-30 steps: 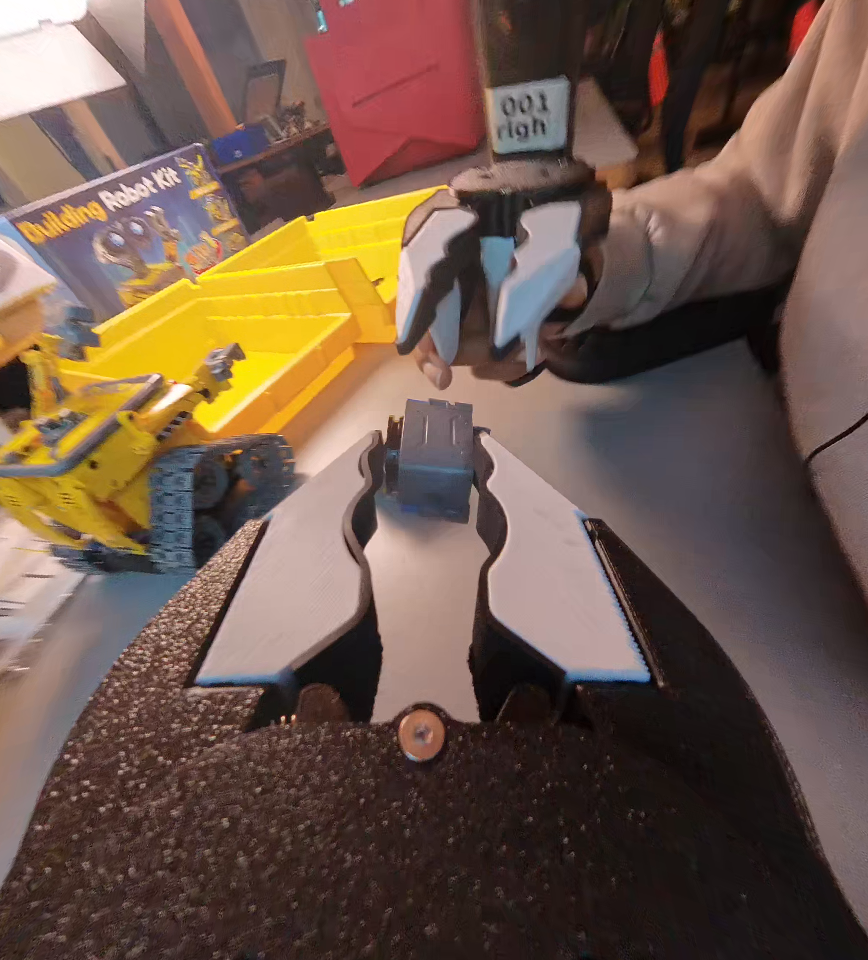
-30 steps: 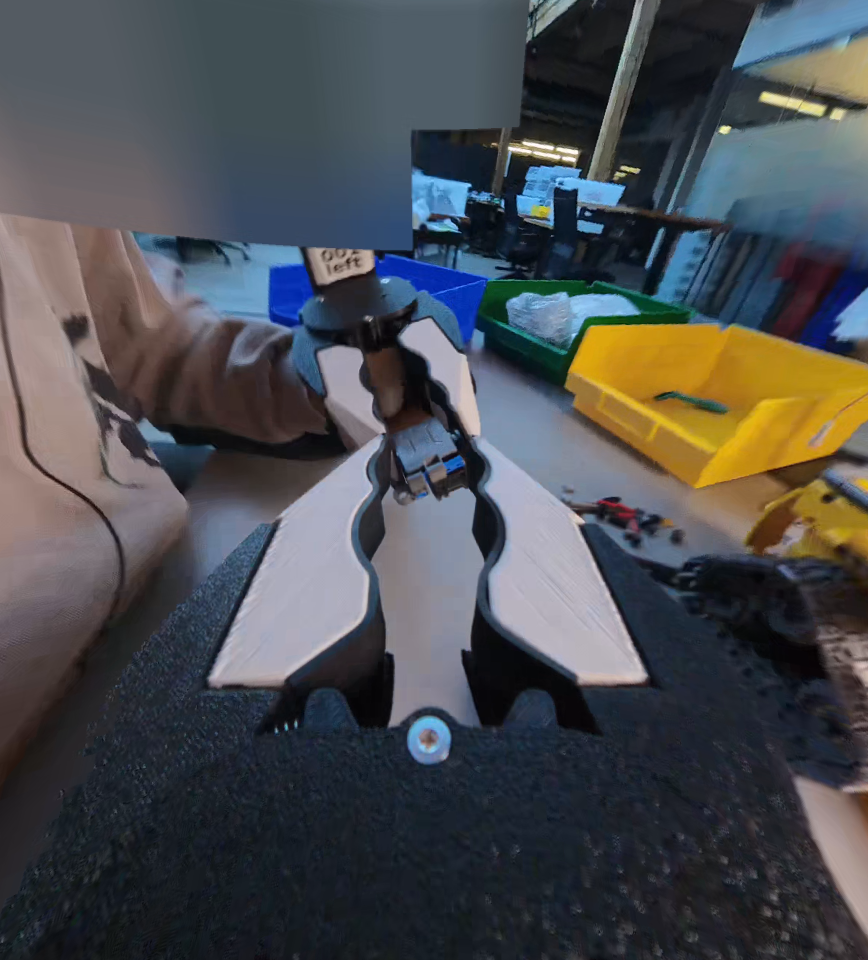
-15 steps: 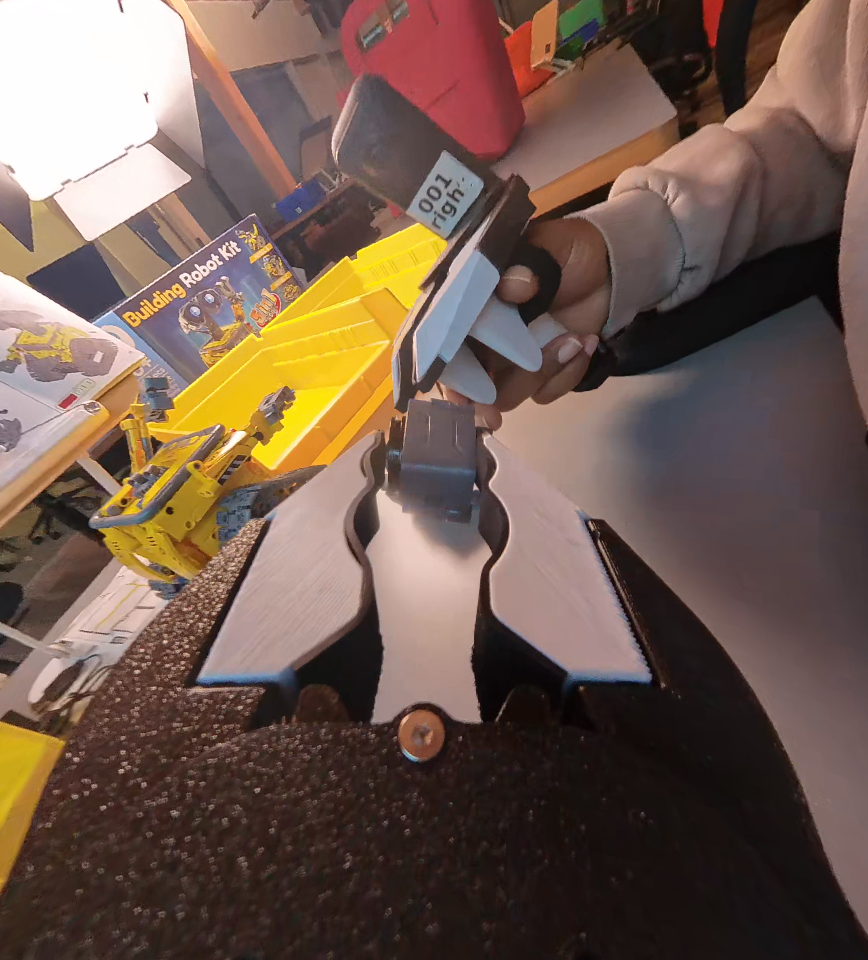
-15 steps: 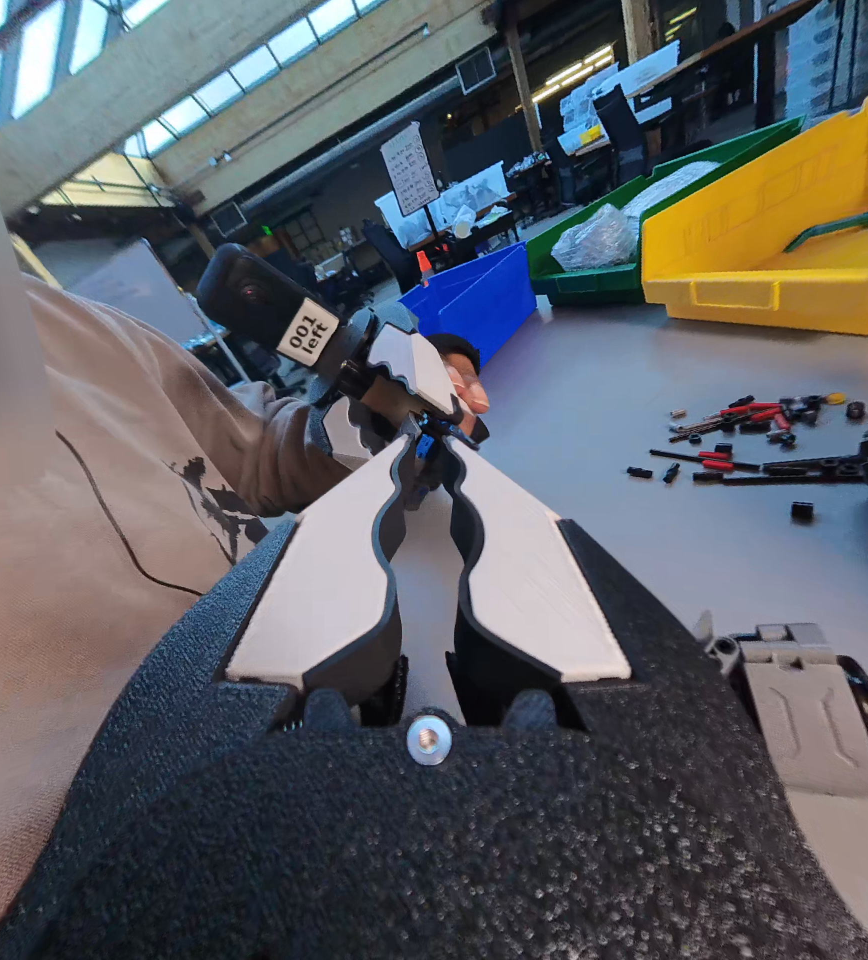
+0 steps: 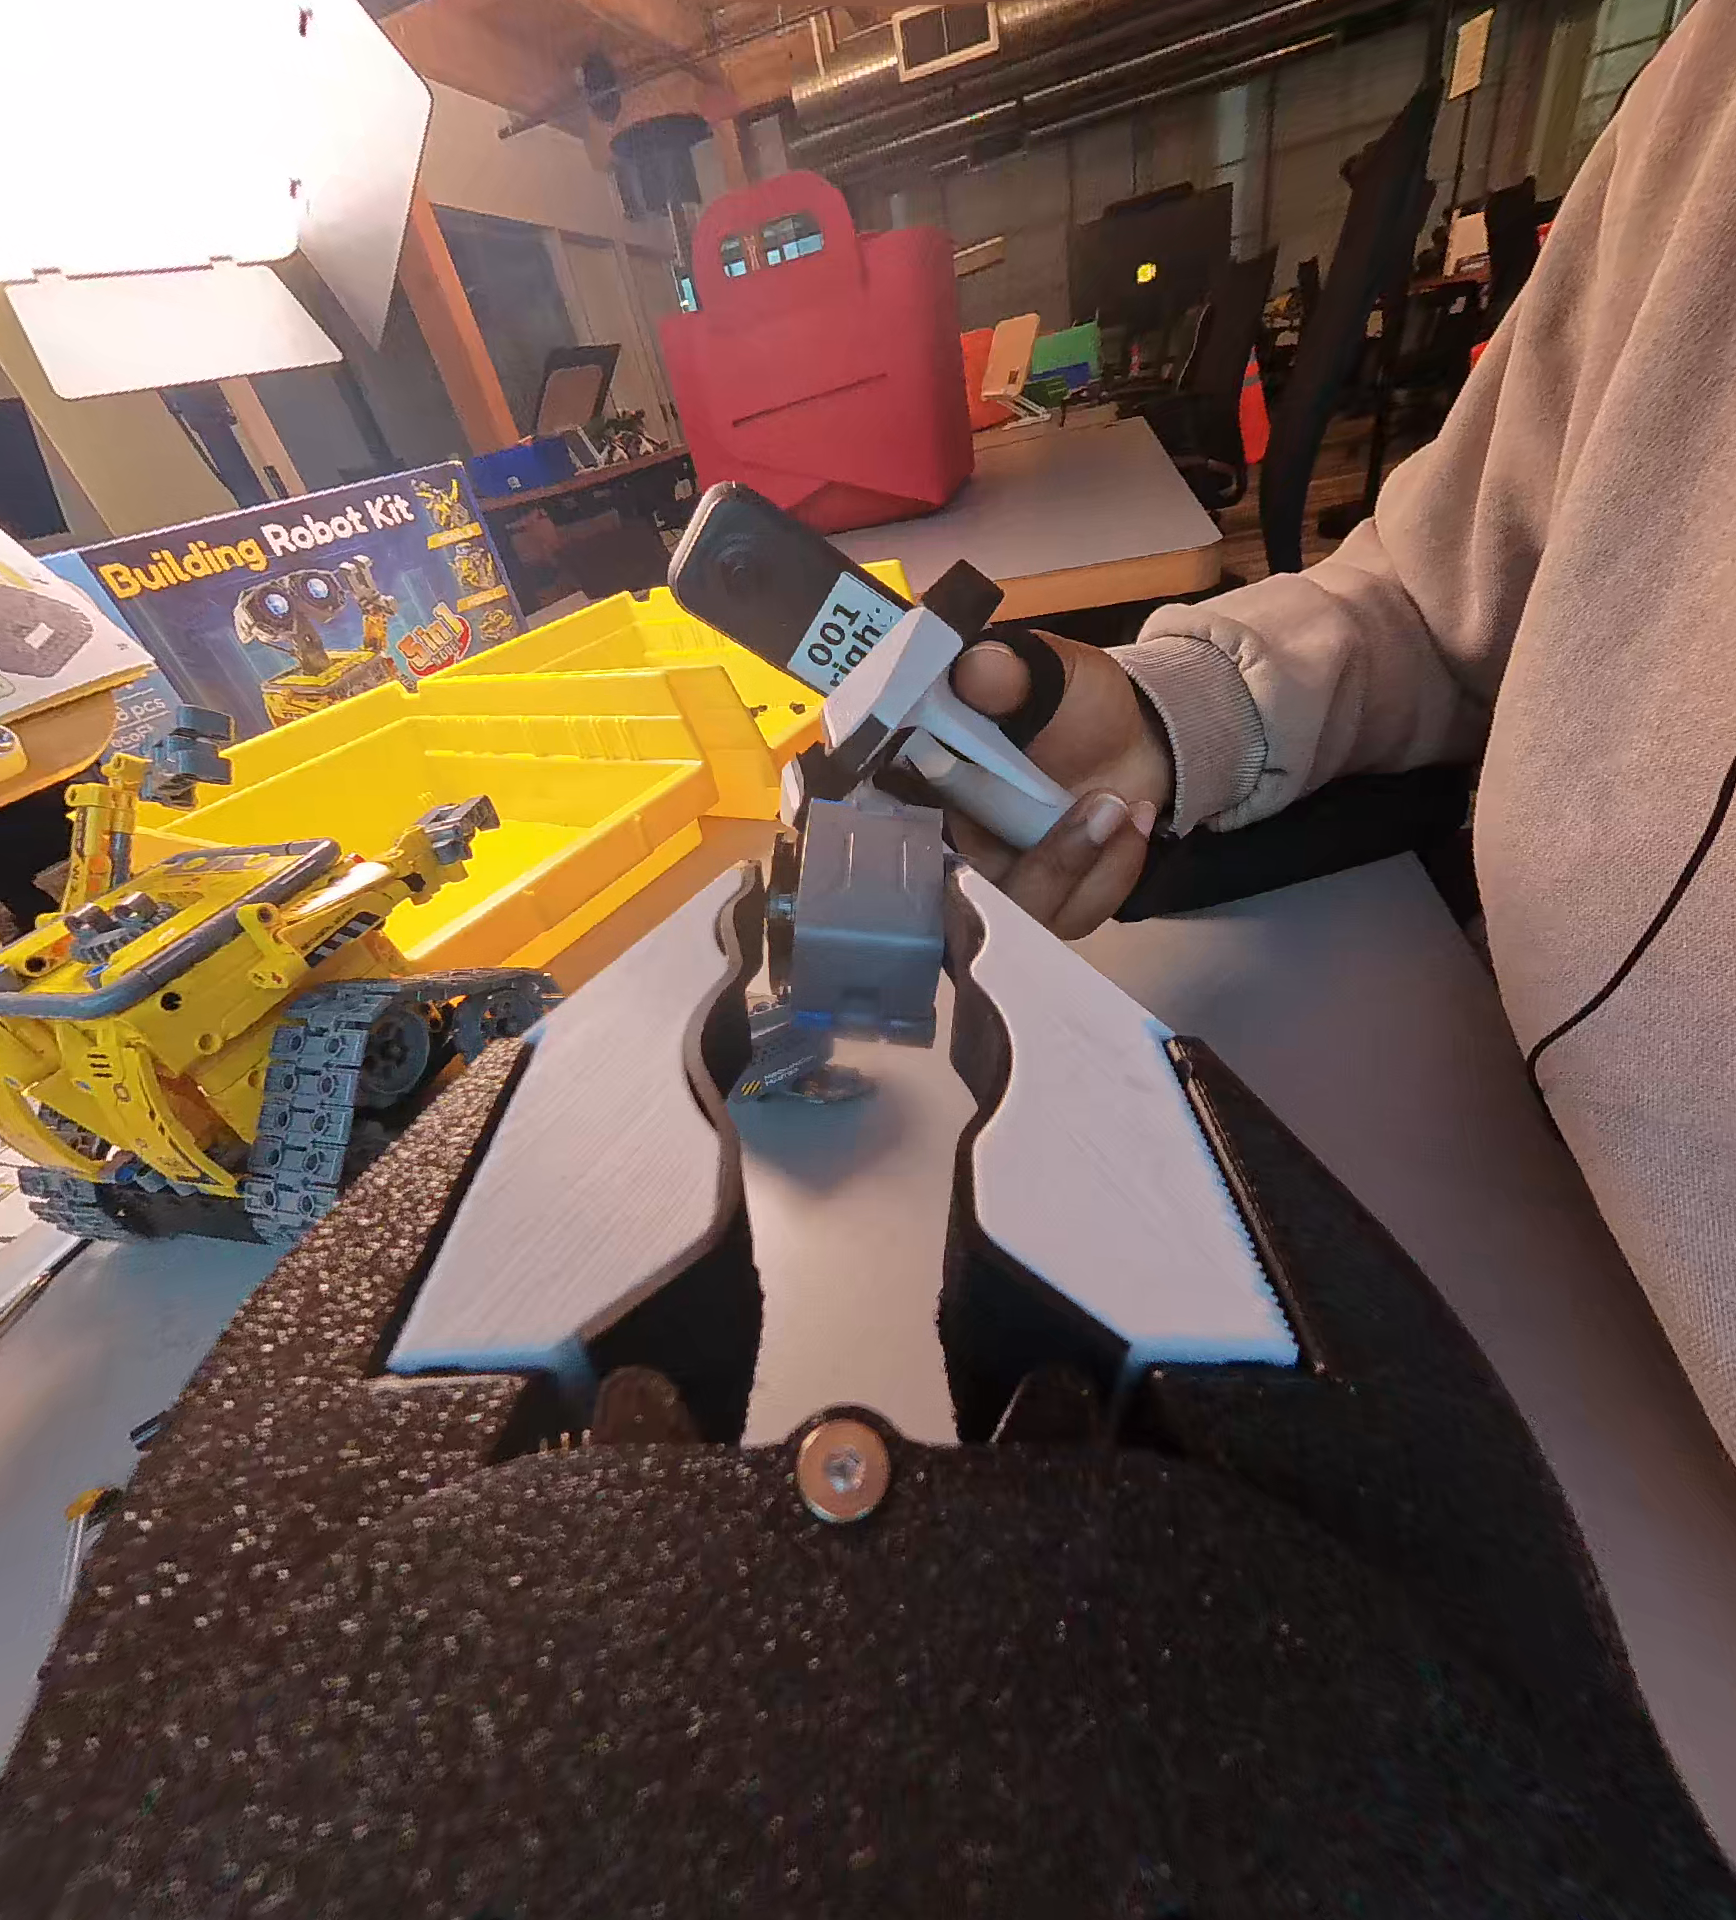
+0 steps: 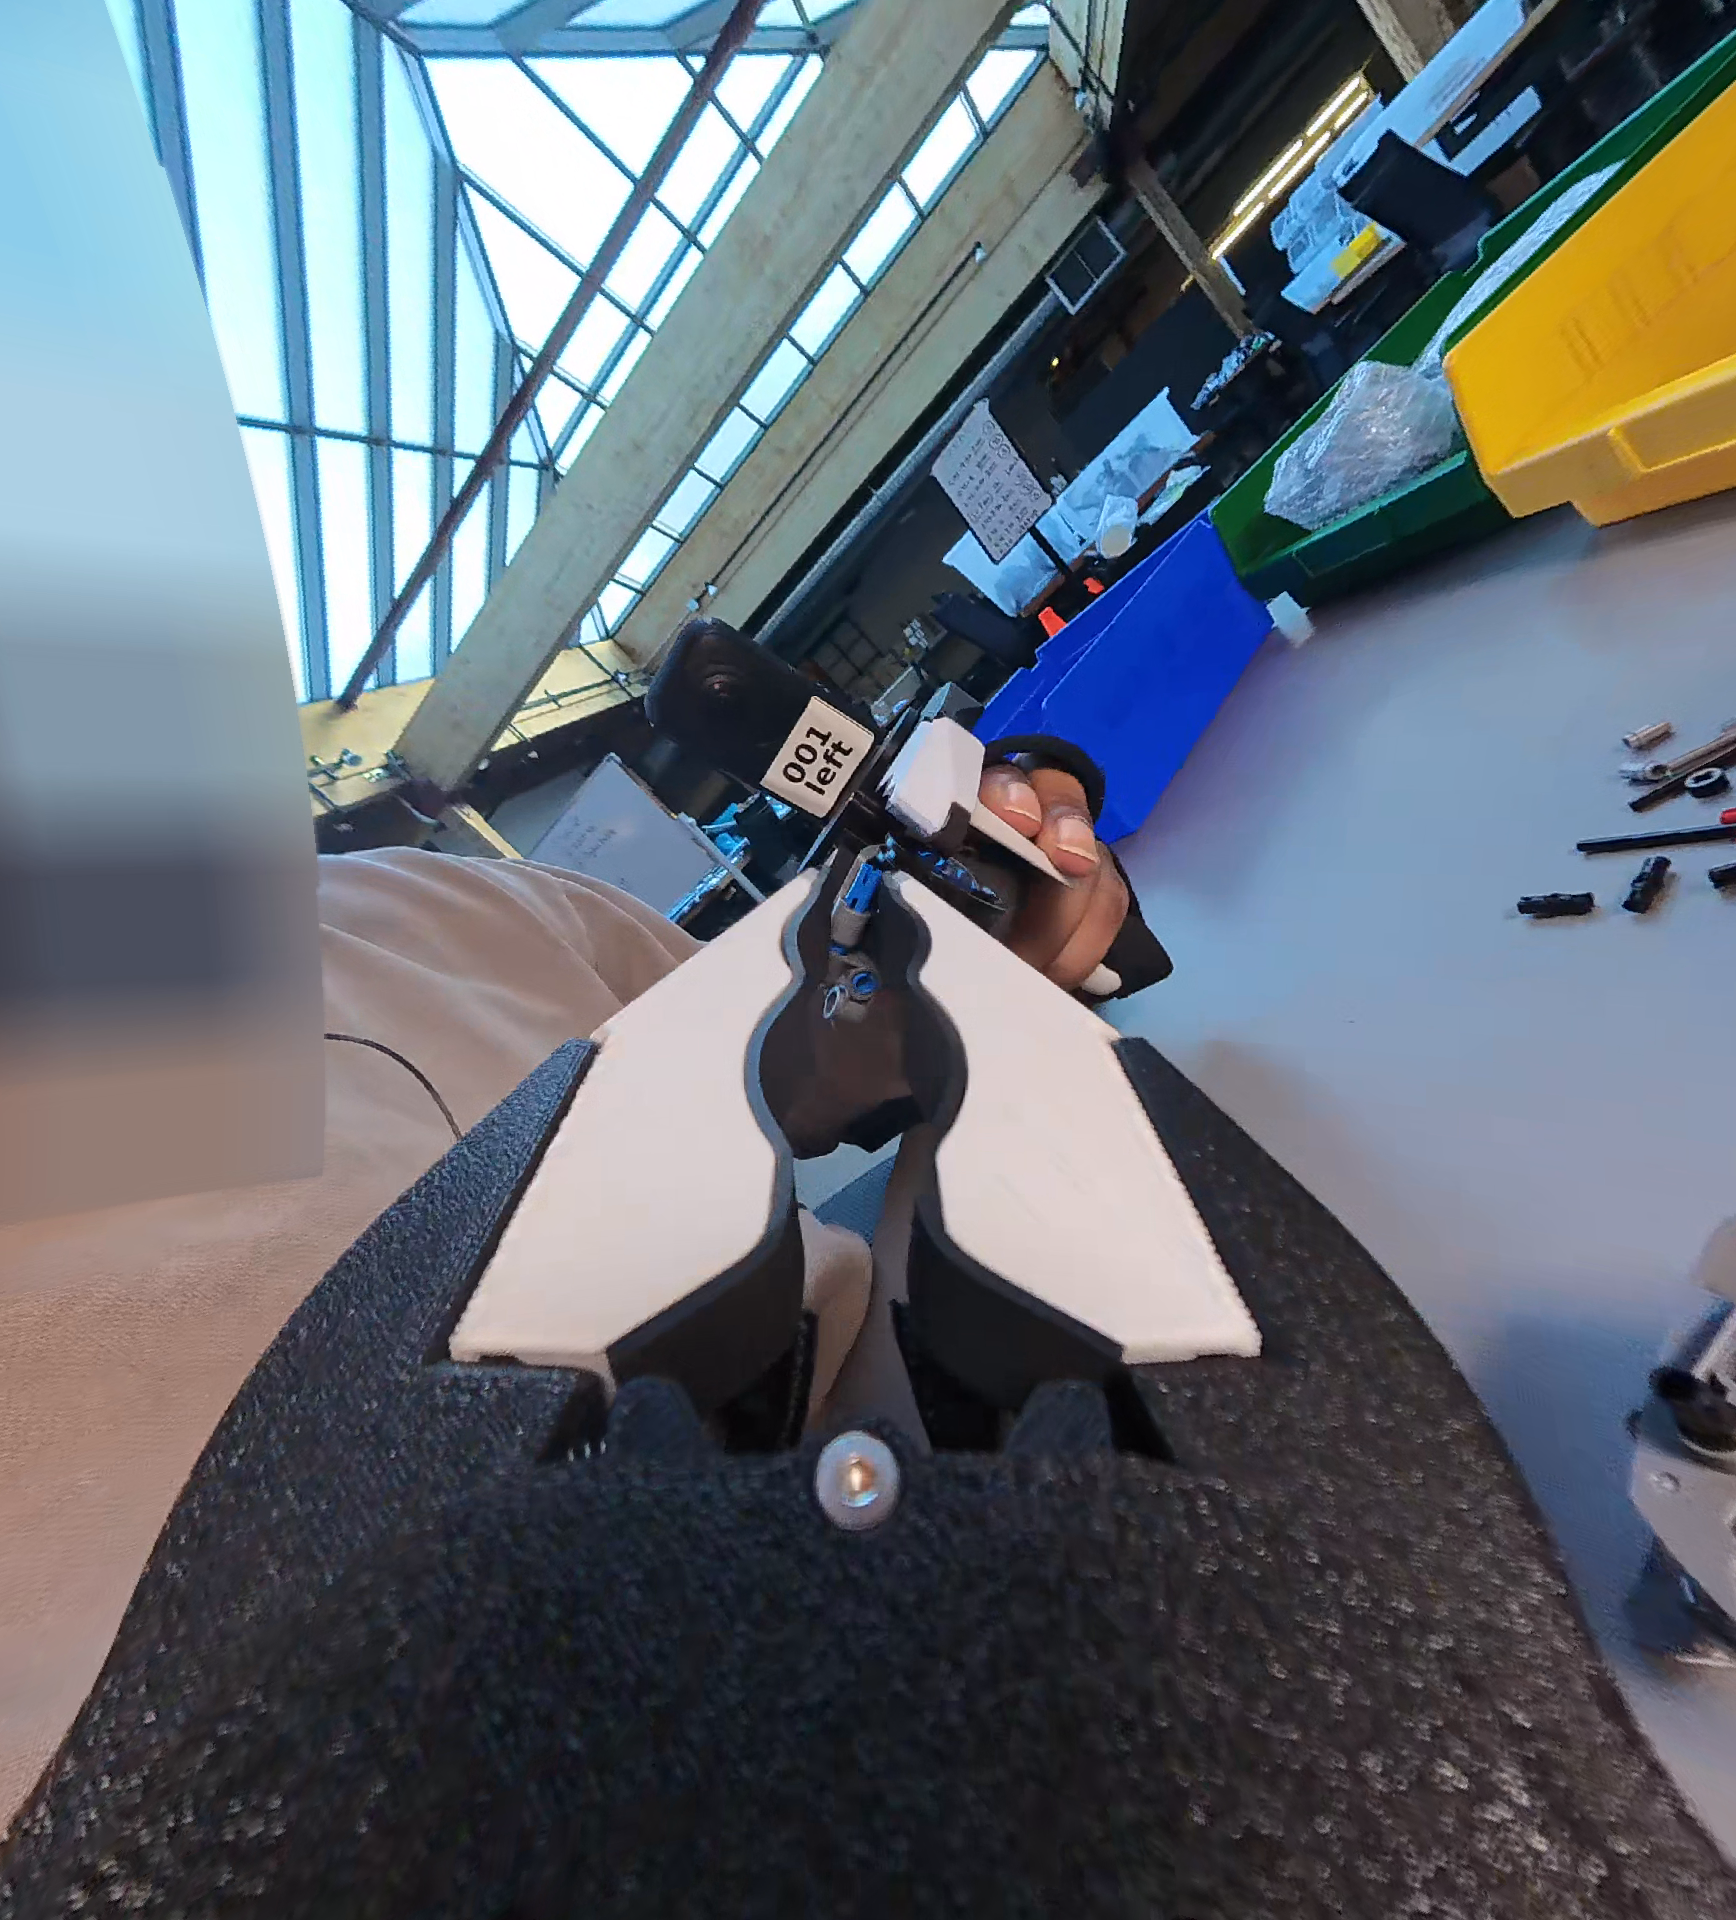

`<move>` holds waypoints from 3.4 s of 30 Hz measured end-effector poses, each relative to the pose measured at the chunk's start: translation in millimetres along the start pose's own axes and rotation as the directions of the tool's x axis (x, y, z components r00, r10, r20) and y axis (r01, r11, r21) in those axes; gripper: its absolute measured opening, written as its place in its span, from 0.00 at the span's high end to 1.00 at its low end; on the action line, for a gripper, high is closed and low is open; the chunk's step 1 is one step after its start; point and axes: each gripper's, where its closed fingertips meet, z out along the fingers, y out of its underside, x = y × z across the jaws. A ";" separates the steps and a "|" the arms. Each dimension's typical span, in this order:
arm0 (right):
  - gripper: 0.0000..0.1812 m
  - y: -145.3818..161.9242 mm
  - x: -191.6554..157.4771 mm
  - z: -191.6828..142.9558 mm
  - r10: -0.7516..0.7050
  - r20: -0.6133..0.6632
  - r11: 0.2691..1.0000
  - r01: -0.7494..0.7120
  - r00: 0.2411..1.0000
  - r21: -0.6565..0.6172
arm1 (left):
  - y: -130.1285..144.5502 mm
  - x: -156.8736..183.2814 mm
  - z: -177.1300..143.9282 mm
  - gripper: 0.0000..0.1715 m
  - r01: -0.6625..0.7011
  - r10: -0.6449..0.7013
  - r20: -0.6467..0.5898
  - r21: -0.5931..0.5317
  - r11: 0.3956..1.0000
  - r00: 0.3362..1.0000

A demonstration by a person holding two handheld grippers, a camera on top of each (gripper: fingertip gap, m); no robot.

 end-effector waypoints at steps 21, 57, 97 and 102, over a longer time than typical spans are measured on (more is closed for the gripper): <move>0.95 9.9 11.4 1.2 0.011 -0.053 0.999 -0.014 0.999 -0.048 | 14.3 -1.5 2.2 0.81 -0.119 0.124 0.045 -0.102 0.988 0.991; 0.94 -1.7 50.7 -3.2 -0.659 -0.452 0.752 0.547 0.601 -0.368 | 39.4 -35.8 6.6 0.79 0.568 -0.564 0.076 -0.069 0.820 0.823; 0.96 33.2 91.3 -14.7 -0.722 -0.424 0.680 0.444 0.547 -0.584 | 84.4 -29.9 0.3 0.93 0.601 -0.580 0.168 -0.322 0.732 0.797; 0.96 45.0 101.0 -14.8 -0.703 -0.446 0.690 0.380 0.553 -0.616 | 103.5 -21.2 2.7 0.83 0.580 -0.552 0.201 -0.428 0.694 0.809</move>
